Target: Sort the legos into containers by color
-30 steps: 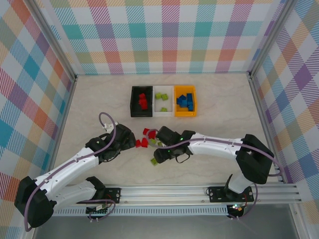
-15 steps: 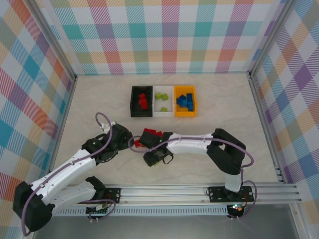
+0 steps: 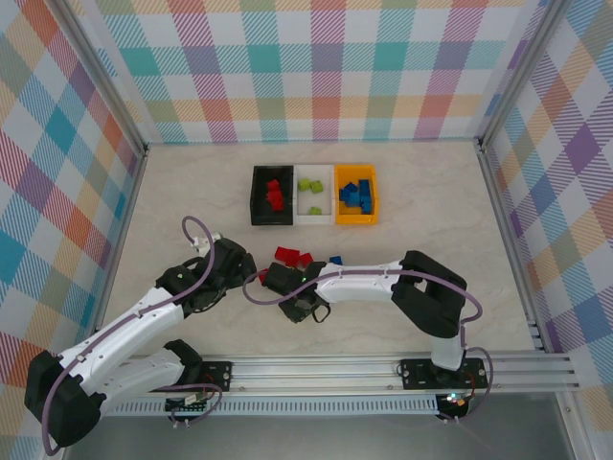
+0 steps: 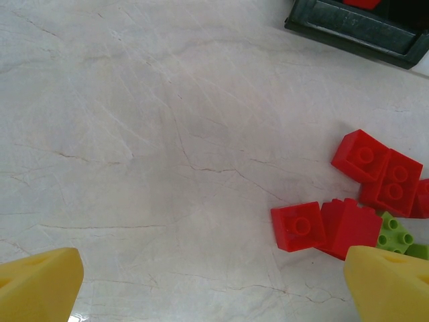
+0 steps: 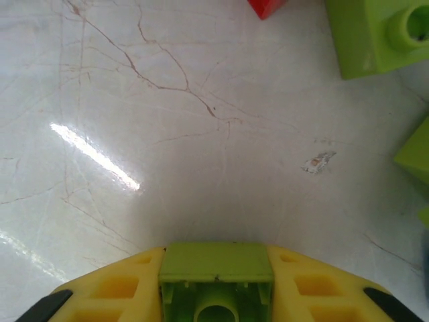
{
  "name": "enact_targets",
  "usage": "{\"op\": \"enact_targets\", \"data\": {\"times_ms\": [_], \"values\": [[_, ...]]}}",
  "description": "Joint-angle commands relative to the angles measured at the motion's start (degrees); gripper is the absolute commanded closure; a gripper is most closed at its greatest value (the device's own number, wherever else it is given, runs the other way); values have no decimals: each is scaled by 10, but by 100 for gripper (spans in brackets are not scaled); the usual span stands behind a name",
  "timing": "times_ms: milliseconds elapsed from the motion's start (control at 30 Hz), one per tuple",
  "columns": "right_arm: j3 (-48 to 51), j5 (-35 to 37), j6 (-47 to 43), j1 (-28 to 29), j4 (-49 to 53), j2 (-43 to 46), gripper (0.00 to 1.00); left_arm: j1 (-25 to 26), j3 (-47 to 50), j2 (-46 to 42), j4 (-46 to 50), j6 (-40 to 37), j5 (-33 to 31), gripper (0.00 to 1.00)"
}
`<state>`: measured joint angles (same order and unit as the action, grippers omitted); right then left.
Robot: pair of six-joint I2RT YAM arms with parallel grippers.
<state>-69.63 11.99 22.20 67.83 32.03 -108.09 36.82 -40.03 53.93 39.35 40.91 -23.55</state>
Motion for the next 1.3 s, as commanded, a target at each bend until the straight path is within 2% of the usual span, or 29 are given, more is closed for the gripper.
{"op": "enact_targets", "data": {"times_ms": [0, 167, 267, 433, 600, 800, 933, 1033, 1167, 1267], "values": [[6, 16, 5, -11, -10, 57, 69, -5, -5, -7, 15, -9, 0, 0], [-19, 28, -27, -77, -16, 120, 70, -6, -2, -4, 6, -7, 6, 0], [-56, 1, -41, -149, -38, 112, 69, -6, -2, -2, -4, -6, 16, 0], [-186, 1, -60, -248, -38, 7, 69, -6, -2, 7, -21, -7, 38, 0], [-370, 4, -57, -308, 16, -138, 68, -6, -4, 29, -40, -15, 65, 0], [-542, 2, -46, -333, 89, -266, 64, -6, -5, 60, -62, -26, 99, 0], [-595, -18, -24, -342, 105, -297, 51, -6, -3, 74, -75, -38, 122, 0], [-607, -26, -22, -342, 99, -290, 40, -5, -5, 85, -84, -45, 138, 0], [-585, -31, -21, -341, 82, -241, 36, -3, -17, 98, -91, -59, 155, 0], [-503, -39, -16, -341, 34, -169, 35, 5, -28, 114, -96, -67, 167, 0]]}}
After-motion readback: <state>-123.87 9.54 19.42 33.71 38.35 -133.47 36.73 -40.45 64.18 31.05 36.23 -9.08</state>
